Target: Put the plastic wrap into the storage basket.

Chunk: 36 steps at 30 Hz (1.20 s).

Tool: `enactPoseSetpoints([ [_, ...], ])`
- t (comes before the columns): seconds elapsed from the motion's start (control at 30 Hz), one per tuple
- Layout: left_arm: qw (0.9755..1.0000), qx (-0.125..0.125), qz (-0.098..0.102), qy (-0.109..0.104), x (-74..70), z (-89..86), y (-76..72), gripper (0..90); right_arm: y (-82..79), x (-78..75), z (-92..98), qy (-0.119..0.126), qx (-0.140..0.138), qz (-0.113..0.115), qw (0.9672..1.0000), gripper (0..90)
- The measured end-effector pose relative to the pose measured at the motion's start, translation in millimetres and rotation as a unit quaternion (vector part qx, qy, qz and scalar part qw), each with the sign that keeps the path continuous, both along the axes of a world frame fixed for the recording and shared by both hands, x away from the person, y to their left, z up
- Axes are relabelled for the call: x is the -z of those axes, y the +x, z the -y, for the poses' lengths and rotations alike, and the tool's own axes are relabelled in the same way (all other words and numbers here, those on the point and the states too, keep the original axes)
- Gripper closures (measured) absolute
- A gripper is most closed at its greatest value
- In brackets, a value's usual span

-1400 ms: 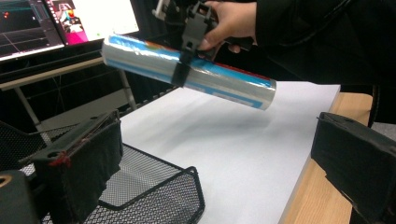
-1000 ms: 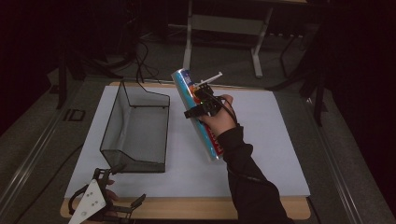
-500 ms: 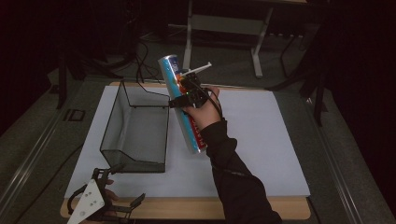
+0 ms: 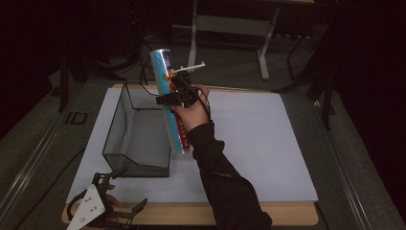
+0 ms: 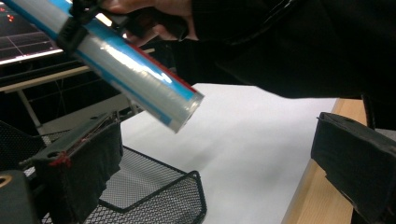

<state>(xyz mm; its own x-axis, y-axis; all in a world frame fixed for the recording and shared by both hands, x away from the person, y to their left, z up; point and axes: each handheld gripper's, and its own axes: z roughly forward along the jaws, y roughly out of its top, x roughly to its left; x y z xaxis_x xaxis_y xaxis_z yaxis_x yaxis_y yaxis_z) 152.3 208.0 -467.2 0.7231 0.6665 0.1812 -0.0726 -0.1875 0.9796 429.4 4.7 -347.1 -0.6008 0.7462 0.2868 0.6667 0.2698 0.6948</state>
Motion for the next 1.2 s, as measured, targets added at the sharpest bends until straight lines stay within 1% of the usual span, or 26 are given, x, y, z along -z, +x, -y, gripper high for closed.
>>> enactPoseSetpoints([
  [0.1, 1.0, 0.0, 0.003, 0.001, -0.3, 0.4, -0.5, 2.7, 1.0, 3.7, -11.3, 0.018, -0.004, -0.009, 0.9998, 31.9],
  [0.13, 1.0, -0.001, 0.003, 0.002, -0.3, 0.6, -0.5, 2.7, 1.0, 5.2, -16.0, 0.02, -0.005, -0.012, 0.9997, 31.9],
  [0.2, 1.0, 0.001, 0.002, 0.001, -0.2, 0.7, -0.4, 2.7, 1.2, 8.7, -25.5, 0.018, -0.01, -0.008, 0.9997, 31.9],
  [0.27, 1.0, 0.0, 0.003, 0.002, -0.1, 0.6, -0.9, 2.7, 1.5, 13.6, -33.4, 0.019, -0.008, -0.006, 0.9998, 31.9],
  [0.33, 1.0, 0.001, 0.003, 0.003, -0.2, 0.0, -1.7, 2.7, 2.6, 20.0, -38.5, 0.025, -0.007, -0.003, 0.9997, 31.9],
  [0.4, 1.0, 0.001, 0.003, 0.002, -0.3, -0.5, -1.8, 2.7, 3.2, 25.5, -42.8, 0.028, 0.001, 0.001, 0.9996, 31.9],
  [0.47, 1.0, 0.001, 0.003, 0.002, -0.3, -0.6, -1.6, 2.7, 4.3, 30.6, -45.8, 0.033, 0.01, 0.0, 0.9994, 31.9],
  [0.5, 1.0, 0.001, 0.003, 0.002, -0.3, -0.6, -1.6, 2.7, 4.3, 30.6, -45.8, 0.033, 0.01, 0.0, 0.9994, 31.9],
  [0.53, 1.0, 0.001, 0.004, 0.003, -0.3, -0.4, -1.7, 2.7, 4.8, 33.4, -47.2, 0.039, 0.012, -0.006, 0.9992, 31.9],
  [0.57, 1.0, 0.001, 0.004, 0.003, -0.3, -0.3, -1.8, 2.7, 4.9, 39.0, -49.7, 0.043, 0.02, -0.007, 0.9988, 31.9],
  [0.6, 1.0, 0.001, 0.004, 0.004, -0.3, -0.1, -1.8, 2.8, 5.4, 42.4, -51.0, 0.045, 0.02, -0.012, 0.9987, 31.9],
  [0.67, 1.0, 0.001, 0.003, 0.004, -0.4, -0.1, -2.0, 2.7, 5.6, 49.3, -52.9, 0.045, 0.025, -0.019, 0.9985, 31.9],
  [0.7, 1.0, 0.001, 0.003, 0.004, -0.4, -0.1, -2.0, 2.7, 5.6, 49.3, -52.9, 0.045, 0.025, -0.019, 0.9985, 31.9],
  [0.77, 1.0, 0.003, 0.003, 0.002, -0.5, -0.4, -2.0, 2.7, 5.9, 62.4, -52.4, 0.048, 0.035, -0.032, 0.9977, 31.9],
  [0.83, 1.0, 0.004, 0.002, 0.0, -0.6, -0.5, -2.0, 2.7, 5.5, 71.3, -52.0, 0.039, 0.041, -0.036, 0.9978, 31.9],
  [0.87, 1.0, 0.004, 0.002, 0.0, -0.6, -0.5, -2.0, 2.7, 5.5, 71.3, -52.0, 0.039, 0.041, -0.036, 0.9978, 31.9],
  [0.9, 1.0, 0.003, 0.003, 0.001, -0.6, -0.2, -2.0, 2.7, 5.3, 75.5, -51.4, 0.037, 0.042, -0.04, 0.9976, 31.9],
  [0.93, 1.0, 0.004, 0.003, 0.001, -0.6, -0.2, -2.0, 2.7, 5.9, 83.6, -49.9, 0.038, 0.042, -0.054, 0.9969, 31.9],
  [0.97, 1.0, 0.004, 0.003, 0.002, -0.5, 0.0, -1.9, 2.7, 6.0, 86.1, -49.3, 0.039, 0.043, -0.058, 0.9966, 31.9],
  [1.0, 1.0, 0.003, 0.002, 0.002, -0.5, 0.2, -1.9, 2.7, 6.1, 89.9, -48.6, 0.035, 0.045, -0.061, 0.9965, 31.8],
  [1.07, 1.0, 0.004, 0.001, 0.001, -0.3, 0.0, -1.5, 2.7, 5.8, 95.0, -48.0, 0.028, 0.053, -0.065, 0.9961, 31.9],
  [1.13, 1.0, 0.004, 0.001, 0.001, -0.2, 0.0, -1.4, 2.7, 5.9, 96.9, -46.4, 0.032, 0.06, -0.071, 0.9951, 31.8],
  [1.2, 1.0, 0.004, 0.001, 0.001, -0.3, 0.0, -1.6, 2.7, 5.6, 98.0, -45.5, 0.031, 0.068, -0.073, 0.9945, 31.8],
])
